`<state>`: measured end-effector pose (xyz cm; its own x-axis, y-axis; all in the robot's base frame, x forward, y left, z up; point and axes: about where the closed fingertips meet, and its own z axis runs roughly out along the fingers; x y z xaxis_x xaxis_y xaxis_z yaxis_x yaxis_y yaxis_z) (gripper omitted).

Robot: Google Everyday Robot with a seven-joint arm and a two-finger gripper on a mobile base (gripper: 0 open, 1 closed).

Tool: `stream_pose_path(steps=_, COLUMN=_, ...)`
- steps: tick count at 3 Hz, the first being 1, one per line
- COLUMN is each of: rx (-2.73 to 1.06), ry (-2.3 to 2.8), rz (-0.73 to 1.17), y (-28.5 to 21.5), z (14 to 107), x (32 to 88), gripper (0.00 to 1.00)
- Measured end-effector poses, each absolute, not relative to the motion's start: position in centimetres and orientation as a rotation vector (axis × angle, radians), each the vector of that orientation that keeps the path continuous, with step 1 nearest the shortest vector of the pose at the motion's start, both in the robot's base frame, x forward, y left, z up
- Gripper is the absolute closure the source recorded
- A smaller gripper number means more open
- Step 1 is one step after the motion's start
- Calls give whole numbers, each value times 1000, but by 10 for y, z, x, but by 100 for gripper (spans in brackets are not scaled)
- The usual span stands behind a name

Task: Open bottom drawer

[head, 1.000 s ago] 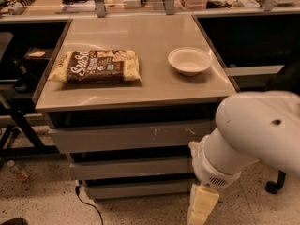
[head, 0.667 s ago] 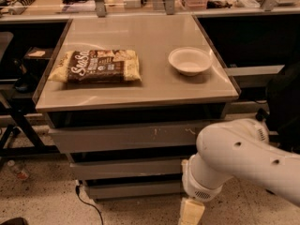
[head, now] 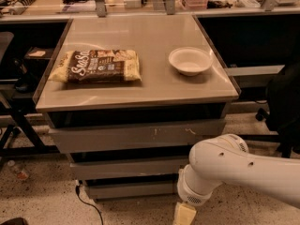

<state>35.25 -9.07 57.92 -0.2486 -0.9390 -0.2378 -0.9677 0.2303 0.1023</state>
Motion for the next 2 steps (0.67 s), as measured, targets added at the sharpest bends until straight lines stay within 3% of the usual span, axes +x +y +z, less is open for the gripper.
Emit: stream_pose_path(steps=2, rx=-1833, ry=2446, rz=354, y=-93, z=508, x=352, gripper=0)
